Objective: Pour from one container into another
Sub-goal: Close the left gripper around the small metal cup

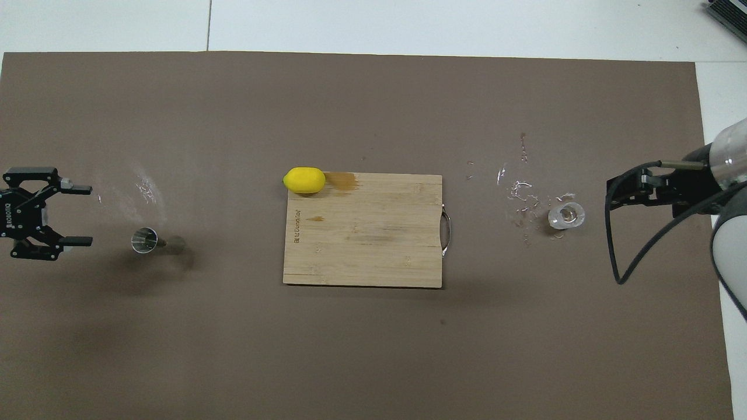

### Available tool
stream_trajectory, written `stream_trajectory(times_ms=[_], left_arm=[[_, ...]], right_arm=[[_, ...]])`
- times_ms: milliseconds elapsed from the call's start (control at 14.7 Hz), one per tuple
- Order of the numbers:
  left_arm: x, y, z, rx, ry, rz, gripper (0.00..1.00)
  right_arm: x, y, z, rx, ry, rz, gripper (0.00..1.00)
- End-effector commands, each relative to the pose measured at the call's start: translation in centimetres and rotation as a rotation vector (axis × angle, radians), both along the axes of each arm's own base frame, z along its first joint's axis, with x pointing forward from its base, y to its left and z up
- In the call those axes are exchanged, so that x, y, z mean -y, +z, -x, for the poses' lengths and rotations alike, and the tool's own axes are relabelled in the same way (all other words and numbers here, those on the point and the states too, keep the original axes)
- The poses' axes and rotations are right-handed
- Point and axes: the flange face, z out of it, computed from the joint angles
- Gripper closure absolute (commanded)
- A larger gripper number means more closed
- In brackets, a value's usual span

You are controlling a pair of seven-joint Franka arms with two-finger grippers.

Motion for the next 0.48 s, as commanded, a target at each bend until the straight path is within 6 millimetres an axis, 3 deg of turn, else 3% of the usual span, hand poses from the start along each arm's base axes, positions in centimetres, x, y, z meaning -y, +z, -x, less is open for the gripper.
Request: stream_trajectory(times_ms=[0, 204, 409], left_arm=[[-1.6, -1.9, 0.2, -0.031, 0.024, 0.064, 0.0], [-1.7, -2.0, 0.1, -0.029, 0.038, 0.109, 0.0], [-1.8, -3.4, 0.3, -0.045, 0.075, 0.157, 0.0]], right_arm=[[0.2, 0.3, 0.2, 0.003, 0.006, -0.025, 0.0], [0.2, 0.3, 0.2, 0.003, 0.006, -0.027, 0.0], [0.2, 0.3, 0.2, 0.003, 0.006, -0.027, 0.0]])
